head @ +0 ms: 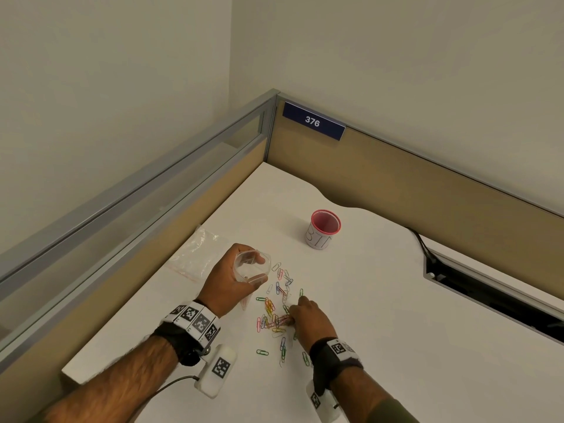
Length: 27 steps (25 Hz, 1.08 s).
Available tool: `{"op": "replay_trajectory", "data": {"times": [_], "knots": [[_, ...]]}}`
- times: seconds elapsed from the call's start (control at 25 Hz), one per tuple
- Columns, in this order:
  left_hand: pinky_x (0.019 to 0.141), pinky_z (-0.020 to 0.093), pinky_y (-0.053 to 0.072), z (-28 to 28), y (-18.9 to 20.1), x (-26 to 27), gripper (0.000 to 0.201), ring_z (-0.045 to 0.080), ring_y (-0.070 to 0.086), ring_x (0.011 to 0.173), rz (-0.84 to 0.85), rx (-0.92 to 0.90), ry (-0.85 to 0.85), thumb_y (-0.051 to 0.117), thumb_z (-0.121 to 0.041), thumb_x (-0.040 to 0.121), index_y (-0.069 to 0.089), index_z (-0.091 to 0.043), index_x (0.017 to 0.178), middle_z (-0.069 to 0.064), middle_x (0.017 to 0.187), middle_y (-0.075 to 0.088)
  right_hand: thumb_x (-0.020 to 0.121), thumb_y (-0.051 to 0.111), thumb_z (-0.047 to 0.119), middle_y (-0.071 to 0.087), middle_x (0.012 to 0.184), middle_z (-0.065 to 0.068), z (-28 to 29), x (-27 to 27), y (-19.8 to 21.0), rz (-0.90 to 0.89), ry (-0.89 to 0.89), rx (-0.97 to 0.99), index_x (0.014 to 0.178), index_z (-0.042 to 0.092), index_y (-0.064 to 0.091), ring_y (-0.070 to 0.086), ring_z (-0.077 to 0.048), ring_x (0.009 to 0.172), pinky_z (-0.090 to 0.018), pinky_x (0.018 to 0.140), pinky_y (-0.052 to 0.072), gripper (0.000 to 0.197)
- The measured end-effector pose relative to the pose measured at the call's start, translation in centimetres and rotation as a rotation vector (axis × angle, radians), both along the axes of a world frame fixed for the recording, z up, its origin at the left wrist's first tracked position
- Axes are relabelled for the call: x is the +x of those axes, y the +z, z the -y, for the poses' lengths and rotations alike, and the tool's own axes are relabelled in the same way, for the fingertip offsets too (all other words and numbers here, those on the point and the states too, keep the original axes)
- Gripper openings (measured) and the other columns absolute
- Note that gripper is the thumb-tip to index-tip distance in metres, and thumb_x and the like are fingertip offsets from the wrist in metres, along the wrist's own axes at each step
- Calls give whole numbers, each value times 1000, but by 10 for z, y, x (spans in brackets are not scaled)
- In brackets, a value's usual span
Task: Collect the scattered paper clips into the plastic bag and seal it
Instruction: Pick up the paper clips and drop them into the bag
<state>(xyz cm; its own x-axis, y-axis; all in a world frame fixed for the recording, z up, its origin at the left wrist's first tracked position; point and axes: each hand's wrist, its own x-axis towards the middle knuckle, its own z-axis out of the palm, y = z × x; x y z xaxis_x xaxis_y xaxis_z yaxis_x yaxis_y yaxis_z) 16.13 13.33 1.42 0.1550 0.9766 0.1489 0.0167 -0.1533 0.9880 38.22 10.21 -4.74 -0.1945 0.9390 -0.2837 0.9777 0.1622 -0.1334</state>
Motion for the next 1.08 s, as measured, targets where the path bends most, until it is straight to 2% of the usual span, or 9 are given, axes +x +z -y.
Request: {"op": "replay_trajectory", "data": {"times": [0.04,0.12,0.32,0.48,0.6,0.72,0.84,1.0,1.08], "knots": [[104,33,49,0,0,1,39,21,62,113,-2,-4,-4,82,-12,73,59,-18,105,0,109,69,94,49,15,57,108,-10,-1,3,1,-2,-16,6,102,13,60,57,-27,97,-34,79,52,14],[104,33,48,0,0,2,40,20,62,113,-17,-3,-9,82,-18,72,59,-19,105,0,109,69,92,49,10,61,105,-10,-4,10,8,-49,-96,17,97,11,63,60,-25,93,-29,78,49,15],[104,35,48,-3,1,-1,40,18,63,112,-44,6,-22,81,-25,72,59,-22,105,-2,108,69,87,62,10,70,94,-3,-6,23,59,-332,-291,73,87,13,72,62,-16,83,-21,74,48,10],[104,36,48,-9,3,3,42,15,64,110,-85,2,-29,83,-14,75,57,-19,107,0,103,69,85,70,14,68,87,2,-2,17,125,-530,-260,189,87,17,72,62,-12,80,-23,76,53,4],[102,34,48,-9,3,8,43,13,64,109,-106,-3,-39,84,-18,74,57,-20,108,-1,101,70,86,70,16,68,87,4,-3,-8,167,-620,-165,262,89,18,72,63,-8,80,-17,74,53,5],[97,35,51,-9,8,15,42,9,65,107,-142,-12,-41,81,-30,72,59,-25,108,-6,102,71,87,68,15,68,88,2,-10,-36,190,-580,-43,312,91,17,72,63,-10,79,-20,74,54,6],[90,29,52,-6,12,21,42,12,66,102,-155,13,-59,76,-38,71,59,-27,107,-6,103,69,89,65,16,67,93,-1,-17,-57,193,-470,18,235,94,16,72,62,-15,82,-26,78,55,8],[84,35,55,-8,15,25,37,20,67,94,-189,29,-33,74,-34,68,57,-21,99,1,95,68,92,58,14,66,100,-4,-20,-73,193,-302,110,188,101,16,70,62,-19,87,-33,83,56,15],[84,35,54,-10,15,24,39,20,67,93,-168,23,-22,76,-38,66,55,-25,97,-2,93,67,93,57,12,66,104,-4,-19,-74,197,-292,123,200,107,16,69,63,-20,90,-30,84,55,19]]}}
